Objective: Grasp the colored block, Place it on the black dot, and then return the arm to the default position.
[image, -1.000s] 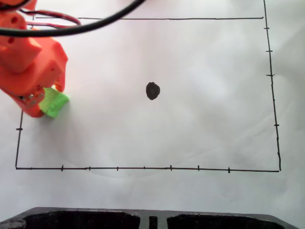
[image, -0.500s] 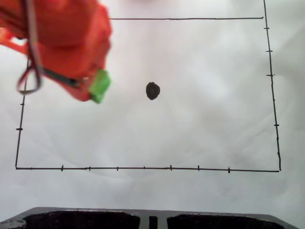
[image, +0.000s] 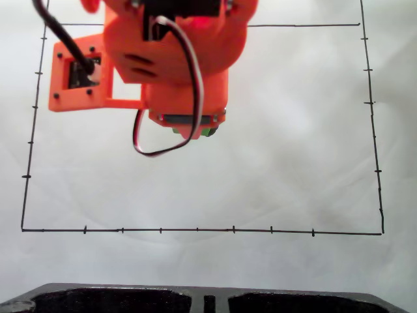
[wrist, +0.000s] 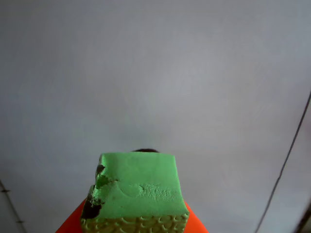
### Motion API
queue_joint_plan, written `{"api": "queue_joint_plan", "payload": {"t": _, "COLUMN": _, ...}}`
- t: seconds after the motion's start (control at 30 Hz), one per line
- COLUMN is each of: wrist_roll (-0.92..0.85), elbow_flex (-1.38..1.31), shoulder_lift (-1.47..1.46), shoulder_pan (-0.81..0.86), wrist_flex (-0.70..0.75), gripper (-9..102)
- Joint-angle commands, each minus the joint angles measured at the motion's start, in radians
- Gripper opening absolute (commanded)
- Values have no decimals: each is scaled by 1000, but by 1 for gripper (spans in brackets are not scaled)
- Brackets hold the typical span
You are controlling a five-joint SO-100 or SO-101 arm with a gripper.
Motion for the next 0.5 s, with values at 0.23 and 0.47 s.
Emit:
{"api": "queue_joint_plan", "payload": {"t": 0.23, "wrist_roll": -81, "elbow_flex": -18, "shoulder_lift": -63, "shoulder_pan": -46, "wrist_flex": -34, "gripper": 5}}
{"api": "queue_joint_plan", "payload": {"t": 0.47, "wrist_roll": -117, "elbow_flex": -8, "shoulder_lift": -110, "shoulder_pan": -51, "wrist_flex": -66, "gripper": 5}}
